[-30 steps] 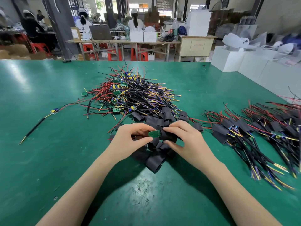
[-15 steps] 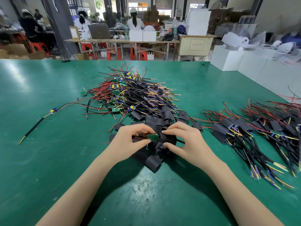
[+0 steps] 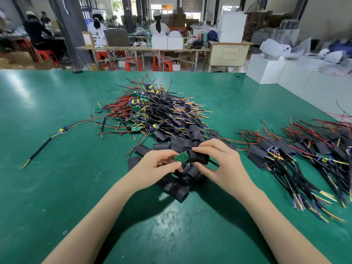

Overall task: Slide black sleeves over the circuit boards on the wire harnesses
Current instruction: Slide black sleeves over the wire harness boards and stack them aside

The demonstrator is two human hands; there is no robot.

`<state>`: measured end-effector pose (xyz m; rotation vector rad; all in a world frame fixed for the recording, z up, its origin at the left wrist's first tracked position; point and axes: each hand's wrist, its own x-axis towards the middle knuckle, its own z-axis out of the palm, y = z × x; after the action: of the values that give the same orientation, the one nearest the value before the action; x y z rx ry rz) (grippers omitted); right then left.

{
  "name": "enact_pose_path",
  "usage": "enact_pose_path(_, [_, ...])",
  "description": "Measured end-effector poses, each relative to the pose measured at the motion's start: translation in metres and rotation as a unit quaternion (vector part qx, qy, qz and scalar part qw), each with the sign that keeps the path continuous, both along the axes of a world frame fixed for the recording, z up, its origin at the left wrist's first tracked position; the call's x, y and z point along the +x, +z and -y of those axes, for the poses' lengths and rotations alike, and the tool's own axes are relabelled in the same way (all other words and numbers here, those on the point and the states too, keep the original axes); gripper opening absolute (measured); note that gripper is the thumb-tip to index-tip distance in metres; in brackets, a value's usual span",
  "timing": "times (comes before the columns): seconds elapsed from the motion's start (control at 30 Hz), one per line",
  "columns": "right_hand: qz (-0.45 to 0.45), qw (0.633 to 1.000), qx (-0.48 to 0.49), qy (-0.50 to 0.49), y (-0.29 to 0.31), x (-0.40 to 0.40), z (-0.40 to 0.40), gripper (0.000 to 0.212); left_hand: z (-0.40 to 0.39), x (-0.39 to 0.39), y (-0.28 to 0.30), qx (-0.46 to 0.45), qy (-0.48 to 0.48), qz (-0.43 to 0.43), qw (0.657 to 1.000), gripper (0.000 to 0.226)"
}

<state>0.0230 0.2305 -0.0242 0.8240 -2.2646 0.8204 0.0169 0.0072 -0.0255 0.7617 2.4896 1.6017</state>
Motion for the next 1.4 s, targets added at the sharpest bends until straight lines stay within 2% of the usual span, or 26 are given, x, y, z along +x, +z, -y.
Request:
enact_pose_path(0.17, [-0.024, 1.000, 0.003, -0.007, -0.0019, -0.0006, 0.0008, 0.031, -0.0013, 0.0001, 0.0005, 0.050, -0.003, 0.027, 0.998, 0.015])
enact_pose_path(0.27, [-0.028, 0.999, 0.018, -0.001, -0.0015, -0.0003, 0.0027, 0.029, -0.0034, -0.0001, -0.0013, 0.062, 0.030, 0.024, 0.997, 0.012])
enact_pose_path(0.4, [0.004, 1.000, 0.024, -0.008, -0.0008, 0.0019, 0.0023, 0.029, -0.0046, -0.0008, -0.0057, 0.032, 0.074, -0.037, 0.996, 0.007])
enact_pose_path(0.5, [0.077, 0.996, -0.033, 0.004, 0.0021, 0.0042, 0.0024, 0.027, -0.0045, 0.0011, -0.0060, -0.012, 0.104, -0.103, 0.989, 0.011])
enact_pose_path(0.73, [0.168, 0.983, -0.068, 0.031, 0.0038, 0.0034, 0.0032, 0.023, -0.0033, 0.0057, -0.0023, -0.042, 0.091, -0.202, 0.974, 0.018])
enact_pose_path(1.1, [0.208, 0.970, -0.125, 0.008, 0.0000, 0.0012, 0.0040, 0.019, -0.0058, 0.0071, -0.0017, 0.009, 0.110, -0.178, 0.978, 0.021])
enact_pose_path(1.23, [0.165, 0.976, -0.141, 0.017, 0.0036, 0.0031, 0.0057, 0.023, -0.0062, 0.0061, -0.0027, 0.027, 0.123, -0.144, 0.982, 0.020])
enact_pose_path(1.4, [0.110, 0.988, -0.101, 0.029, 0.0060, 0.0066, 0.0074, 0.028, -0.0049, 0.0039, -0.0031, 0.076, 0.103, -0.059, 0.990, 0.025])
